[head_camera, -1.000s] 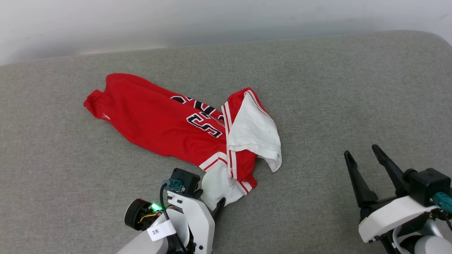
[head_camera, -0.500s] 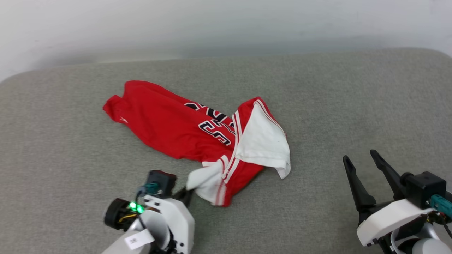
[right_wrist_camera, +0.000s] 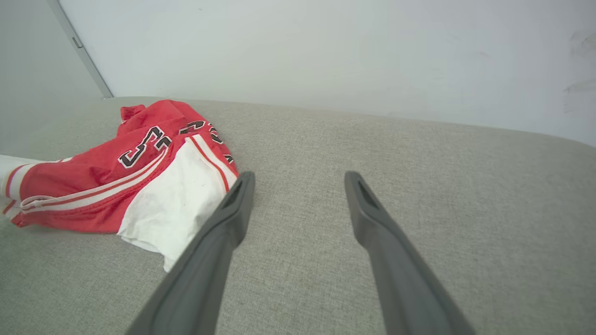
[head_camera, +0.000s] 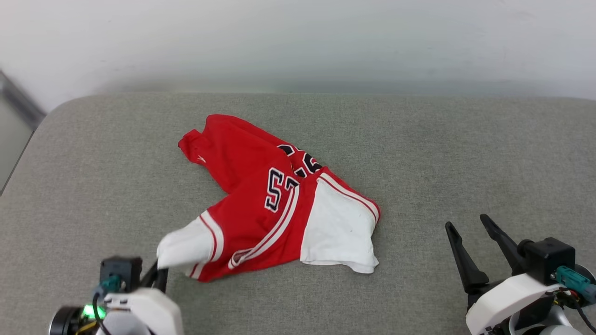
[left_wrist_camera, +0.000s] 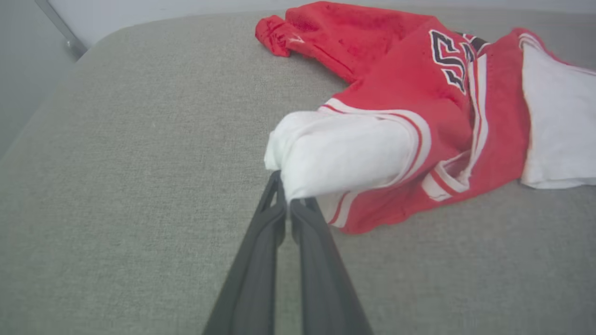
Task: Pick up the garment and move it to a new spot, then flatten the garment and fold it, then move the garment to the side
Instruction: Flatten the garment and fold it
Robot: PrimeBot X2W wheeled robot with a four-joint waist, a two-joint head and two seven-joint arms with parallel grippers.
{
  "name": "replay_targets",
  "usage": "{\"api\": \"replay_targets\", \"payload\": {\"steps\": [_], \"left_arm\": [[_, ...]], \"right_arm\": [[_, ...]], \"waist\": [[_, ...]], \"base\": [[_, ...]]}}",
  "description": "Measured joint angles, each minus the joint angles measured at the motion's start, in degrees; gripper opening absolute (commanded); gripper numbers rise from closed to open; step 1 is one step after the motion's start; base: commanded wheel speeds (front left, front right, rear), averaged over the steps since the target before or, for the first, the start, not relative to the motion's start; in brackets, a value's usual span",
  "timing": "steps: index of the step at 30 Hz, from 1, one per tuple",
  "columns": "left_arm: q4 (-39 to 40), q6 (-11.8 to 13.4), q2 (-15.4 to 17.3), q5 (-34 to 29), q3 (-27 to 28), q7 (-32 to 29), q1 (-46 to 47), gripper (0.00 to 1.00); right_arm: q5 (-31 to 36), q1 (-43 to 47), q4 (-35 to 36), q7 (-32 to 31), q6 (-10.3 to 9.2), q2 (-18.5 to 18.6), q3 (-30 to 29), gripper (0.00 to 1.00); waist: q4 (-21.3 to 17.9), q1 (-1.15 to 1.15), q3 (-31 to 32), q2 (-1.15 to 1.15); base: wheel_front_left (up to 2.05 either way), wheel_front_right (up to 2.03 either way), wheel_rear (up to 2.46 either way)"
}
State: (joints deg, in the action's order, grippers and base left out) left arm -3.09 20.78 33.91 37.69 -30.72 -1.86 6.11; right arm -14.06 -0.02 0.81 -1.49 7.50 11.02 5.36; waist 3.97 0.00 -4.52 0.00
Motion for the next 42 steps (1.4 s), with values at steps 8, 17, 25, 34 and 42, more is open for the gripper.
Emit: {"api": "replay_targets", "payload": {"steps": [8, 17, 25, 34, 42], "left_arm": [[-10.35, -1.13, -0.18, -0.02, -1.72, 0.66, -2.35, 1.0], [-10.43, -4.16, -3.16, -2.64, -0.53, 14.03, 1.37, 1.0], [-3.59, -4.97, -4.81, -8.55, 1.92, 16.77, 3.5, 1.0], [-1.03, -7.06, -8.4, -12.27, 4.1, 16.85, 3.44, 1.0], [-1.9, -9.29, -11.62, -14.38, 5.68, 16.93, 3.53, 1.0]], "right_arm": [[-0.52, 0.19, -1.54, -0.64, 0.0, 0.42, 1.03, 1.0], [-0.68, 1.2, -1.54, -1.89, 0.0, 2.01, 2.16, 1.0], [-5.58, -2.79, 2.76, -13.0, 0.0, 7.42, 12.54, 1.0], [-12.79, -14.98, 0.64, -30.31, 0.01, 14.05, 29.16, 1.0], [-13.33, -23.26, -6.72, -37.75, 0.0, 16.69, 37.46, 1.0]], "waist": [[0.02, 0.0, 0.66, 0.0], [1.12, 0.0, 1.94, 0.0], [3.91, -0.01, 1.89, 0.0], [7.51, -0.01, -0.54, 0.0], [11.03, 0.0, -3.11, 0.0]], "base": [[0.0, 0.0, 0.0], [0.0, 0.0, 0.0], [0.0, 0.0, 0.0], [0.0, 0.0, 0.0], [0.0, 0.0, 0.0]]}}
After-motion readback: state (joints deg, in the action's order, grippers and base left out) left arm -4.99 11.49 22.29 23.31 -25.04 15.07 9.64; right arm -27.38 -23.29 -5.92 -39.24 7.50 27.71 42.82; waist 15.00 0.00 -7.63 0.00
